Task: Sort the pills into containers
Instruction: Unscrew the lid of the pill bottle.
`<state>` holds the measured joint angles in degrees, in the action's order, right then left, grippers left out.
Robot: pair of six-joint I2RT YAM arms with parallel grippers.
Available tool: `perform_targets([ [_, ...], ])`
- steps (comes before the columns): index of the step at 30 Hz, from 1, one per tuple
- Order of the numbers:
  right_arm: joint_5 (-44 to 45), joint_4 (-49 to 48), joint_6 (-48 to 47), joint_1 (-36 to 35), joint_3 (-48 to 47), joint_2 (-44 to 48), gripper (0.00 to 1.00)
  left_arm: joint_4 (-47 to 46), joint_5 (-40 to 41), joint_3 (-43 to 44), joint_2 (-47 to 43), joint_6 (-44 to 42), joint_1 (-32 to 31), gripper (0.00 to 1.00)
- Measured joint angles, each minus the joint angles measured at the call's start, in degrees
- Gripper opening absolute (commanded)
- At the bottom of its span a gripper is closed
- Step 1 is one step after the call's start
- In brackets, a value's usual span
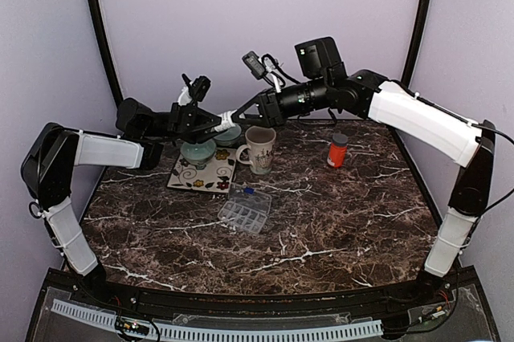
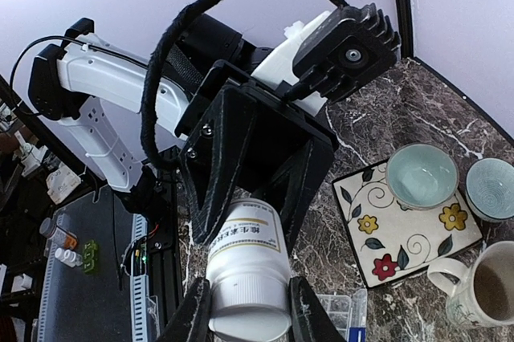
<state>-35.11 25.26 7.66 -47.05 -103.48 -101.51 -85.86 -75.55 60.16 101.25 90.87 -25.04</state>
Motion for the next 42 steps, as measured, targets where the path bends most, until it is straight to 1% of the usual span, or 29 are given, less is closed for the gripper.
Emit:
perform_targets([
  [3, 0.4, -0.1, -0.1, -0.4, 0.0, 0.4, 0.13, -1.7, -0.7, 0.3, 0.0, 1.9, 0.1, 0.00],
  [6, 0.3, -0.5, 0.0, -0.5, 0.0, 0.5, 0.16, -2.6, -0.8, 0.5, 0.0, 2.8, 0.1, 0.00],
  [7, 0.2, -0.5, 0.1, -0.5, 0.0, 0.5, 0.19, -2.8, -0.8, 0.5, 0.0, 3.0, 0.1, 0.00],
  [10, -0.1, -0.6, 0.4, -0.5, 0.0, 0.5, 0.31, -3.0, -1.0, 0.5, 0.0, 3.7, 0.1, 0.00],
  [14, -0.7, -0.5, 1.3, -0.5, 0.0, 0.5, 0.44, -3.5, -1.0, 0.6, 0.0, 4.4, 0.0, 0.00],
  [16, -0.9, -0.4, 1.9, -0.5, 0.0, 0.5, 0.48, -4.2, -1.0, 0.7, 0.0, 4.5, 0.0, 0.00],
  [22, -1.1, -0.3, 3.7, -0.5, 0.0, 0.5, 0.53, -5.1, -1.1, 0.8, 0.0, 4.5, -0.1, 0.00],
  [26, -1.2, -0.3, 4.8, -0.5, 0.0, 0.5, 0.55, -5.5, -1.2, 0.8, 0.0, 4.0, -0.2, 0.00],
  [32, -1.2, -0.4, 6.3, -0.5, 0.5, 0.5, 0.56, -4.8, -1.4, 0.8, 0.0, 0.3, -0.2, 0.00],
  [35, -1.2, -0.9, 7.8, -0.5, 1.8, 0.6, 0.57, -1.9, -1.3, 0.8, -0.4, -3.3, -0.2, 0.00],
  [42, -1.4, -2.6, 11.7, 0.0, 5.4, 1.9, 0.58, 10.0, 0.1, 0.2, -4.2, -15.7, 0.2, 0.00],
])
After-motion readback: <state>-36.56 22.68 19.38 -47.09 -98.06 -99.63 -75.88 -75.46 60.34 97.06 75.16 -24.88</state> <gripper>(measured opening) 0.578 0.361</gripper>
